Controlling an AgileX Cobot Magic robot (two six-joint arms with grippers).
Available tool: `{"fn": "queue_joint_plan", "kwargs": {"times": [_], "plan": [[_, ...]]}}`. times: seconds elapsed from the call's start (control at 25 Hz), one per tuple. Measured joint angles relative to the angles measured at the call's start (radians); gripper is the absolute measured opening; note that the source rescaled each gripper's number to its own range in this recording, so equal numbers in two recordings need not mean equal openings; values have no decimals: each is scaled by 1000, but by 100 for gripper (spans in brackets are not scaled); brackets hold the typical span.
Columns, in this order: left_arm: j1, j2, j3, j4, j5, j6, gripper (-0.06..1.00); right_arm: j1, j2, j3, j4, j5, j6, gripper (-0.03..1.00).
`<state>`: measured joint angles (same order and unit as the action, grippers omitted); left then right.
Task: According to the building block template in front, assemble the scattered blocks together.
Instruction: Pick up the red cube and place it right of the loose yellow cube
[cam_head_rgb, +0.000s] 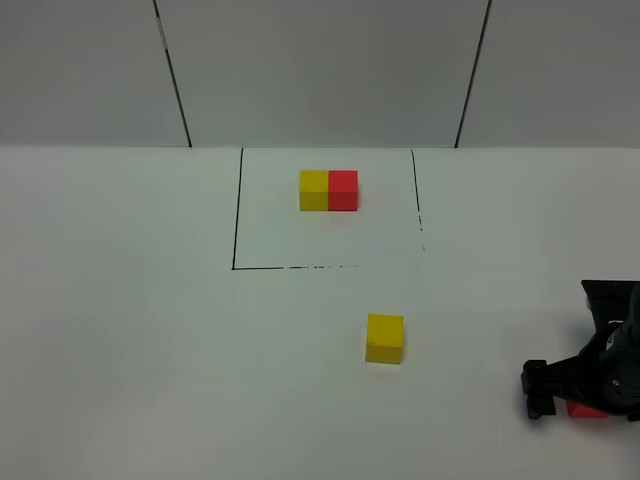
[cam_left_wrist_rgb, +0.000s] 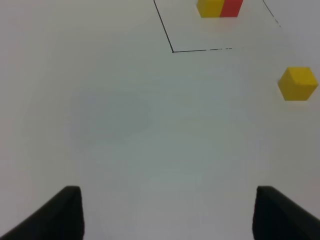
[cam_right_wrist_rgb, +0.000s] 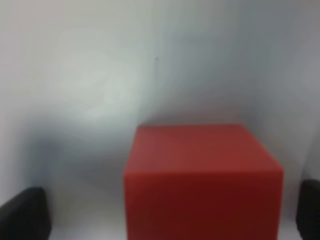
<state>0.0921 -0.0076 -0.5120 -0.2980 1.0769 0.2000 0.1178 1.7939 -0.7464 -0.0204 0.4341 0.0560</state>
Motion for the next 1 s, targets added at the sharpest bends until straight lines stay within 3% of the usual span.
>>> {"fn": "queue_joint_plan", "kwargs": {"times": [0.24, 0.36, 0.52, 0.76, 1.0], "plan": [[0, 0, 0, 0, 0, 0, 49, -16, 9, -5, -1, -5, 0, 99], [0, 0, 0, 0, 0, 0, 49, -16, 9, -5, -2, -5, -1, 92], [0, 0, 0, 0, 0, 0, 49, -24, 10, -5, -3, -5, -2, 65], [0, 0, 0, 0, 0, 2, 49, -25, 10, -6, -6, 1, -3, 0], [0, 0, 0, 0, 0, 3, 49, -25, -1, -55, -4, 71, -75, 1]]}}
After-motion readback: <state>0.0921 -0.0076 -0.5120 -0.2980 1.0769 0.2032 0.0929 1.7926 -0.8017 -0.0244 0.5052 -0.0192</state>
